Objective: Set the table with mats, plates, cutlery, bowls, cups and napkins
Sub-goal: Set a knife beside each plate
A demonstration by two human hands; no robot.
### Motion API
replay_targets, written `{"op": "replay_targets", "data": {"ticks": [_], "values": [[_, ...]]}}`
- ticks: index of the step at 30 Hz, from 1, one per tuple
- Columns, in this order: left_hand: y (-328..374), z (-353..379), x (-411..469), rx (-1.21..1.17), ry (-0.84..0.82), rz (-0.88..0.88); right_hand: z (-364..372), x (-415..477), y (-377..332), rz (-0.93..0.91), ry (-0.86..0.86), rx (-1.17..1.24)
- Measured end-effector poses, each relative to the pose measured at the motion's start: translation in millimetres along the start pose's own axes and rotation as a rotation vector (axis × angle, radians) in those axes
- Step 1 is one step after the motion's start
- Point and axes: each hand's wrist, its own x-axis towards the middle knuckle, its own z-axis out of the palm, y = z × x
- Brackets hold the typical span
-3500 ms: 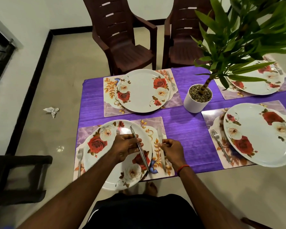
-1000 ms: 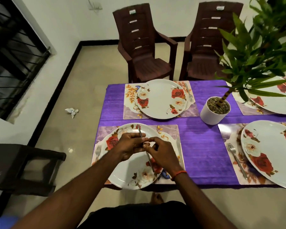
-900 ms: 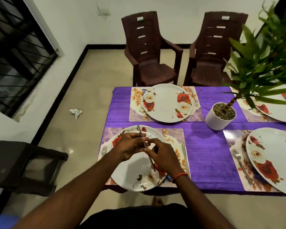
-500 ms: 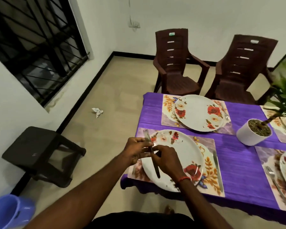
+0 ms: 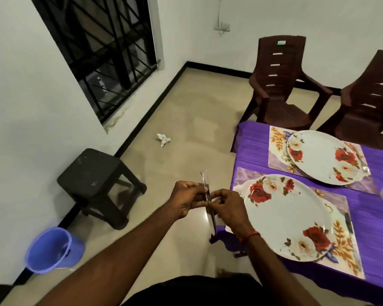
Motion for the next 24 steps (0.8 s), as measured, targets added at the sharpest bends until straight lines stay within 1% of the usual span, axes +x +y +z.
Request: {"op": "replay_targets", "data": {"ticks": [5,12,17,24], "values": [[12,-29,8,-0.096,-0.019,-0.014,24,19,-17,0.028,-0.044,-0.001],[45,-61,56,-0.059,0.014,-0.046,59,80,-29,0.044,-0.068,0.012],[83,-83,98,-0.032,0.023,-0.07,82,131,-42,0.091,-0.09,0.167],[137,-98,149,-0.034,0.001,-0.065,94,198,-66,0.117,-0.089,0.269]]}}
